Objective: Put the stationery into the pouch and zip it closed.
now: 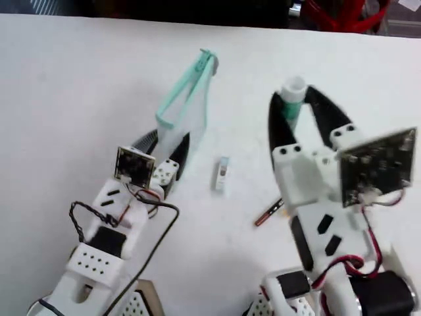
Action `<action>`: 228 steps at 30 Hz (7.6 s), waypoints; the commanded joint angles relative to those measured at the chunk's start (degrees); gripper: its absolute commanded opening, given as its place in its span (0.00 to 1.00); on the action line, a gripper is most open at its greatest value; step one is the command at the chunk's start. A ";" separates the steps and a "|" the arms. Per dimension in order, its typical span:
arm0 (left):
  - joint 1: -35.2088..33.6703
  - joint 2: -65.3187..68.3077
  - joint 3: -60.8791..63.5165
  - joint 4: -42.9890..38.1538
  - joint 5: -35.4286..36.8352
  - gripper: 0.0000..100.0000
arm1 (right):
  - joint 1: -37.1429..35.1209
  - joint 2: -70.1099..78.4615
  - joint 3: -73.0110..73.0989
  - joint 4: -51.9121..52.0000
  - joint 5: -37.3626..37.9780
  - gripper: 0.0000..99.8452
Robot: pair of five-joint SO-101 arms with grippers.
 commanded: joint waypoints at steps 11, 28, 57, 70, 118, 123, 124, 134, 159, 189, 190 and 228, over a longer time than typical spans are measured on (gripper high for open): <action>0.57 -0.48 -0.18 -0.62 -0.53 0.17 | -2.51 -4.09 18.37 -26.86 0.62 0.02; 0.57 -0.48 -0.18 -0.62 -0.53 0.17 | -17.45 15.52 18.37 -48.22 1.14 0.02; 0.04 -0.48 -0.18 -0.88 0.00 0.18 | -13.67 24.13 27.08 -53.05 1.14 0.02; 0.31 -0.48 -0.18 -0.79 -0.44 0.18 | -13.05 16.92 31.21 -53.32 1.14 0.02; 0.13 -0.48 -0.18 -0.79 -0.44 0.18 | 6.55 17.89 28.13 -29.49 1.14 0.14; 0.13 -0.48 -0.18 -0.79 -0.44 0.18 | 12.88 17.89 25.67 -11.21 0.97 0.14; 0.13 -0.48 -0.18 -0.70 -0.44 0.18 | 13.58 17.89 25.76 -7.16 1.14 0.14; 0.31 -0.48 -0.18 -0.70 -0.44 0.18 | 34.07 18.33 30.24 2.07 4.22 0.14; 0.40 -0.48 -0.18 -0.62 -0.44 0.17 | 50.07 33.19 45.98 -24.13 -6.33 0.18; 0.40 -0.48 -0.18 -0.62 -0.44 0.17 | 52.70 59.38 32.62 -25.36 -9.58 0.12; 0.40 -0.48 -0.18 -0.62 -0.44 0.17 | 52.44 57.89 32.62 -23.96 -9.58 0.12; 0.48 -0.48 -0.18 -0.62 -0.53 0.17 | 48.92 61.49 30.15 -24.13 -9.49 0.03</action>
